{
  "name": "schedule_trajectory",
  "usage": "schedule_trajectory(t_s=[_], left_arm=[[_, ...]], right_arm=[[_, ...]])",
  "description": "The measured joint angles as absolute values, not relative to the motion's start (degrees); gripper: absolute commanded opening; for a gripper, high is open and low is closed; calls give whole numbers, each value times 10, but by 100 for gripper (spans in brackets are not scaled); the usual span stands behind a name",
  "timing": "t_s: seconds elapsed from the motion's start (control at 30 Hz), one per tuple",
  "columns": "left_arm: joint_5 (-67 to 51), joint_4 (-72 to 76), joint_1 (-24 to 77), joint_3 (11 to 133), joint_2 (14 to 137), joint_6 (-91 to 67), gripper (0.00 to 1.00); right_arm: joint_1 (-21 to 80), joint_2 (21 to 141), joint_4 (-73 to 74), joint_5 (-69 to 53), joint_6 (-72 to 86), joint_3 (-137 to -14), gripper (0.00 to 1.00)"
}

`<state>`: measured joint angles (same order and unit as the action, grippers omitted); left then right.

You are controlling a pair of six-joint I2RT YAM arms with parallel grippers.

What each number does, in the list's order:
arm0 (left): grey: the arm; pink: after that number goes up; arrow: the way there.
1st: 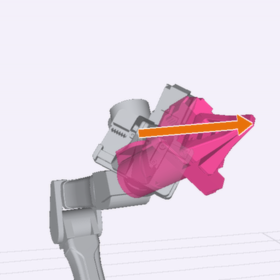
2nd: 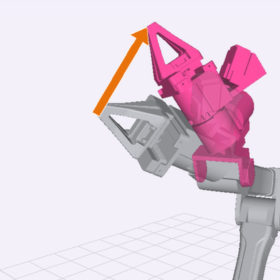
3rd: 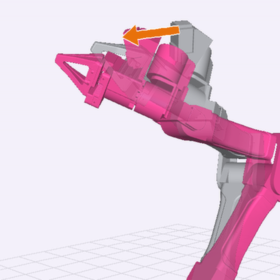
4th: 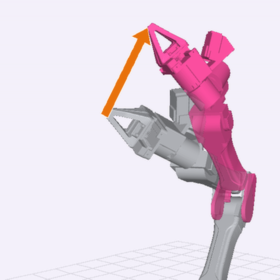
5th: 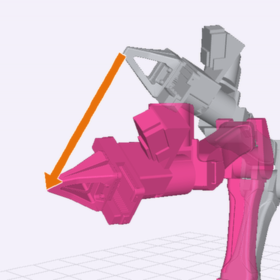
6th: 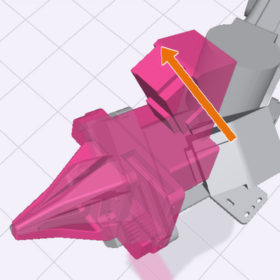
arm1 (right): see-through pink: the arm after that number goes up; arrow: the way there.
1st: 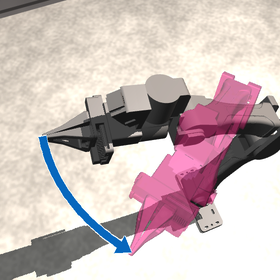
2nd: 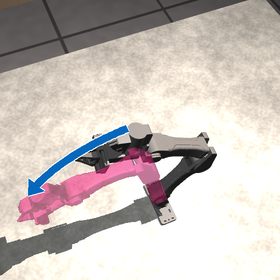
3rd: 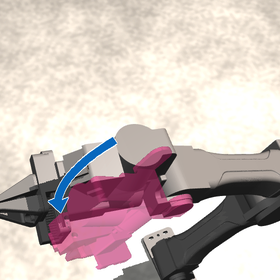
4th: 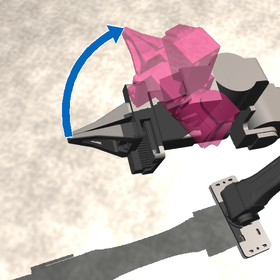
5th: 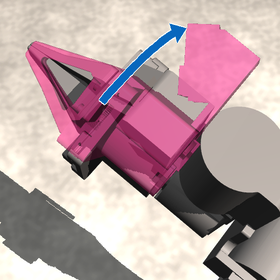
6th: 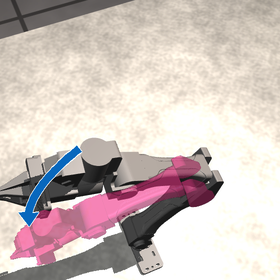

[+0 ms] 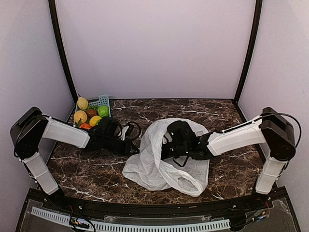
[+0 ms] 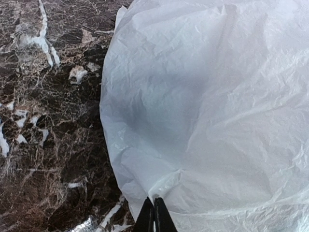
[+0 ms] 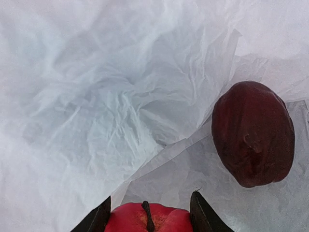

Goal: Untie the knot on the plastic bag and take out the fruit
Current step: Pick up the fake fruit from the takeout bag, then pass from the right arm to the left

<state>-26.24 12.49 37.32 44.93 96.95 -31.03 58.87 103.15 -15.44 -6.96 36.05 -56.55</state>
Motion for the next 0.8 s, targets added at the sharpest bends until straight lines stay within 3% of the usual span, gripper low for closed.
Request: schedule_trajectory(t_s=[0.8], left_arm=[[-225, 104, 322, 482, 966, -281, 1]], right_arm=[[596, 722, -43, 40, 390, -374, 22]])
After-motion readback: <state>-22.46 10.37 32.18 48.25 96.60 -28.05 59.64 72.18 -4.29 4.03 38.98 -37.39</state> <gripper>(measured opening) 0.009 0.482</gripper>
